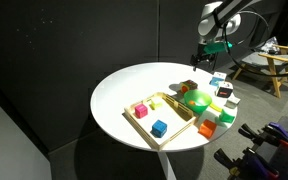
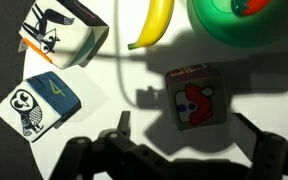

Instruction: Pick up the block with a house image on top and put it in the wooden tray

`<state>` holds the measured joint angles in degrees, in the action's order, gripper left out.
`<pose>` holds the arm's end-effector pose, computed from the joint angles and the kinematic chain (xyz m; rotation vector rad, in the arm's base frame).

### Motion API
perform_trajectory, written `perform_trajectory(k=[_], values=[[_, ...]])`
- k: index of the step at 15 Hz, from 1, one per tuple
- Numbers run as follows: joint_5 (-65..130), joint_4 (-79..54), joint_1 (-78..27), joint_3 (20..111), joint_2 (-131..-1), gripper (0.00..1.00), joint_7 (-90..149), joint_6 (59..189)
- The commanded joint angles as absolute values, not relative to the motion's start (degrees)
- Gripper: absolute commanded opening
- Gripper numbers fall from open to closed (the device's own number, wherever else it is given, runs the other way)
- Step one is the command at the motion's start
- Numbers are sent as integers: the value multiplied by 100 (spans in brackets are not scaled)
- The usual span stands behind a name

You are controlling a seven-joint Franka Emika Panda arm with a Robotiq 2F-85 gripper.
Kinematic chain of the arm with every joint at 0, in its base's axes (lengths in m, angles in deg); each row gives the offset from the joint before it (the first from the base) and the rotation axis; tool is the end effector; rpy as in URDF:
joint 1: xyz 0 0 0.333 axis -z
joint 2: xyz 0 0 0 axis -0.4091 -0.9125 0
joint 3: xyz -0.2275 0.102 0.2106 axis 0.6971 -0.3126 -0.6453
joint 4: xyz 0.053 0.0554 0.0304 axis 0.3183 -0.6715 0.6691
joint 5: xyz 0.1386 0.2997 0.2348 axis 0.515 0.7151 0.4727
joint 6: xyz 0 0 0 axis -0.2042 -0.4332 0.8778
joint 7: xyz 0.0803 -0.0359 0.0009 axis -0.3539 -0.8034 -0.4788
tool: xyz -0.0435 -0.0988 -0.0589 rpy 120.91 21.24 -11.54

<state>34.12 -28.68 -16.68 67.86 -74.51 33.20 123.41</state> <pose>0.6254 -0.1552 0.2605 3.0241 -0.5517 0.0075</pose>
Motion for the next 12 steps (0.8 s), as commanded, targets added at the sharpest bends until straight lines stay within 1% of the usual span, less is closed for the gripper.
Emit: perform_trajectory(k=[1,12], values=[[3651,-2669,-1617,6722,-7621,100,3089,12459],[3589,-2360,-1732,6635,-8156,100,2815,12848]])
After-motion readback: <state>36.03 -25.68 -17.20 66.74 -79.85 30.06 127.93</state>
